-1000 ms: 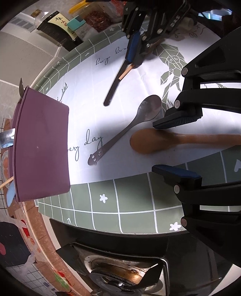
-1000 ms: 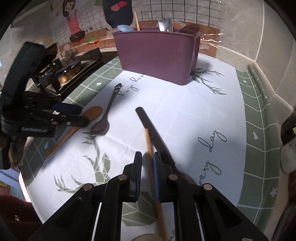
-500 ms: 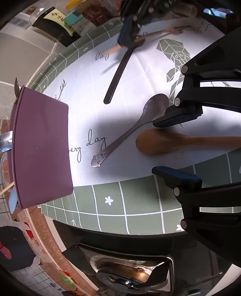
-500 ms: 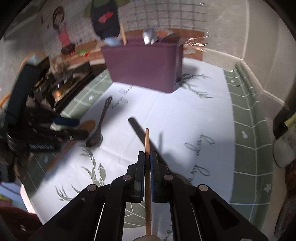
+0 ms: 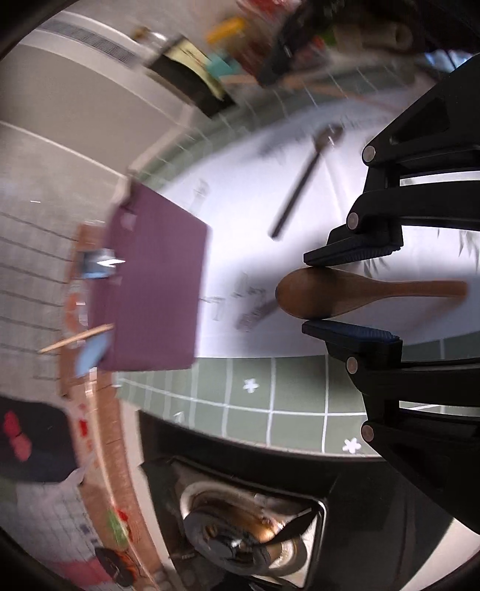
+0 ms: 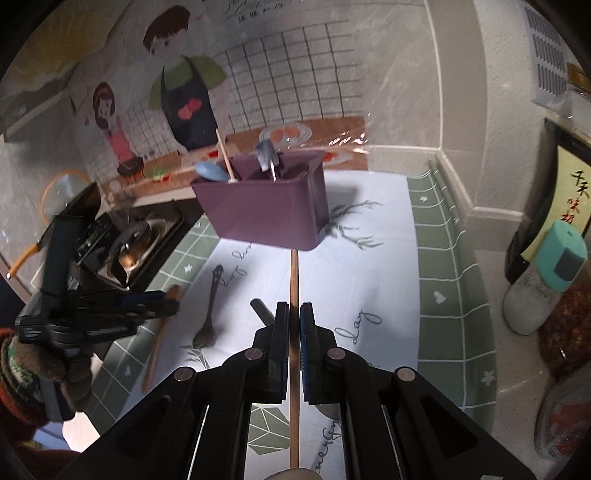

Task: Organize utensils
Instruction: 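Carry the wooden spoon and wooden-handled spatula up over the purple holder, then lower the wooden spoon and spatula into the purple holder and open both grippers, then grasp the black-handled spoon with the right gripper while the left gripper approaches the silver spoon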

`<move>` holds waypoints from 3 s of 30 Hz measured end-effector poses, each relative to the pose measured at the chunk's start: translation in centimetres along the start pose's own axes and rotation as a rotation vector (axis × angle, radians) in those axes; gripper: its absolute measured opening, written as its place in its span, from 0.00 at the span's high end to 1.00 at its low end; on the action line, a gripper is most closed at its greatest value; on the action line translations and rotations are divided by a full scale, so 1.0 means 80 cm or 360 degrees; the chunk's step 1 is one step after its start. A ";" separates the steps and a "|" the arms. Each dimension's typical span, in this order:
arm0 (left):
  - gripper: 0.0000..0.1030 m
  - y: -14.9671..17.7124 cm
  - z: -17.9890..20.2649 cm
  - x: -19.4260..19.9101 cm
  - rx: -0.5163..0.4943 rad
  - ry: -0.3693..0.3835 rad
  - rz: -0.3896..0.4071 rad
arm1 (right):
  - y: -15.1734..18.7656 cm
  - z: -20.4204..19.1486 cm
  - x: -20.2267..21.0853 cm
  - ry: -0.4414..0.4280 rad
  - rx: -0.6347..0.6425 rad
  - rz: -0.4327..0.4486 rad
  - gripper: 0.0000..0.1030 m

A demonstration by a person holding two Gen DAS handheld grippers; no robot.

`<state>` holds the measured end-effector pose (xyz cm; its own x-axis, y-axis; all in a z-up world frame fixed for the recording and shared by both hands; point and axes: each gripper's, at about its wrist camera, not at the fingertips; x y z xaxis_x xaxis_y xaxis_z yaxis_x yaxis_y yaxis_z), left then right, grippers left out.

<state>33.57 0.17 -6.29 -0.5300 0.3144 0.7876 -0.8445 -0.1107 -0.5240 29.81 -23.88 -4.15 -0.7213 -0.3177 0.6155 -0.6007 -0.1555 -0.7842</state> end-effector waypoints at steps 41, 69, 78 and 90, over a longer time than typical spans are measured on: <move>0.70 -0.243 0.064 0.229 -0.0098 0.0371 0.0901 | -0.315 -0.046 0.136 0.0259 0.0318 0.0844 0.95; 0.45 -0.256 0.011 -0.015 0.0099 0.0322 0.0265 | -0.247 0.007 -0.095 0.0042 0.0095 0.0236 0.80; 0.41 -0.160 0.000 0.036 0.0083 0.0133 0.0363 | -0.149 0.026 -0.046 0.0090 0.0125 0.0100 0.73; 0.40 -0.051 -0.032 0.029 0.0136 0.0034 0.0116 | -0.009 0.020 -0.064 0.0022 0.0143 -0.0358 0.73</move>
<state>35.97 3.81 -3.13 -0.5891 0.3227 0.7408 -0.8078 -0.2139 -0.5492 34.51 -23.66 -6.87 -0.5777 -0.2528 0.7761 -0.7141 -0.3040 -0.6306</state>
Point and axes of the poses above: each gripper's, at about its wrist camera, not at the fingertips, and x roughly against the way its jaws point, z to its right, y to its underside, and after that the axes turned 12 degrees about x, right-handed
